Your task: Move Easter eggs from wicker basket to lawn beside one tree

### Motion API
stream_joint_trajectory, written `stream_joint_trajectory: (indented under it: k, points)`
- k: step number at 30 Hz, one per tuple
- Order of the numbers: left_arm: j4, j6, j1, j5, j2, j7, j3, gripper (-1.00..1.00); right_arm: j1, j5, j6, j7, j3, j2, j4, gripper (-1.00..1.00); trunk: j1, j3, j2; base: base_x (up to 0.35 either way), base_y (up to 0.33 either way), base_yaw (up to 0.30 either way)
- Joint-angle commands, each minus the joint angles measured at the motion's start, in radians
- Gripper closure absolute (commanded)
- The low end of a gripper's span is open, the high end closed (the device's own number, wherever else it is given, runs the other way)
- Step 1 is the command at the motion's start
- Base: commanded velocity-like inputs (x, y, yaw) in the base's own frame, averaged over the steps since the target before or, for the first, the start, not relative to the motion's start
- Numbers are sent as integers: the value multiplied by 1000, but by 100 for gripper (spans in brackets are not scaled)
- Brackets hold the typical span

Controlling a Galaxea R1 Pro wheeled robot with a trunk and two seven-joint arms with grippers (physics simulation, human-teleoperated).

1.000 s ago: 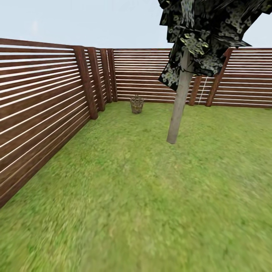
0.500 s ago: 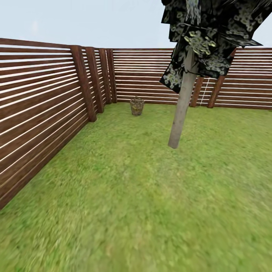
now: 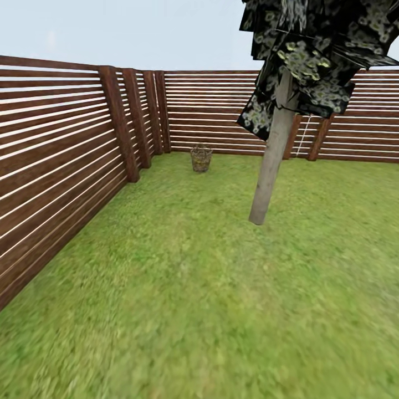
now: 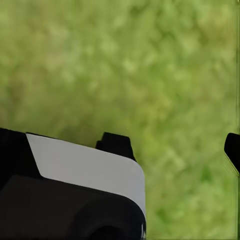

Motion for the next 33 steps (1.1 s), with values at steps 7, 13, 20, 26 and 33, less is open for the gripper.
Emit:
stream_joint_trajectory:
  k: [7, 13, 20, 26, 33]
  points:
    - [-1, 4, 0, -2, 0, 3, 8, -100, -2, 4, -13, -7, 3, -1, 0, -100, 1, -1, 0, 339, 0, 0]
    - [-1, 3, 0, -2, 0, 3, 8, -100, -2, 3, -14, -9, 3, 3, -1, -100, 1, -1, 0, 339, 0, 7]
    - [-1, 4, 0, -2, 0, 3, 8, -100, -2, 2, -14, -10, 3, 5, 0, -100, 1, -1, 0, 339, 0, 120]
    - [-1, 3, 0, -2, 0, 3, 8, -100, -2, 8, -14, -9, 4, 4, 1, -100, 1, -1, 0, 339, 0, 13]
    - [-1, 3, 0, -2, 0, 3, 8, -100, -2, 10, -11, -7, 4, 2, 2, -100, 1, -1, 0, 339, 0, 1]
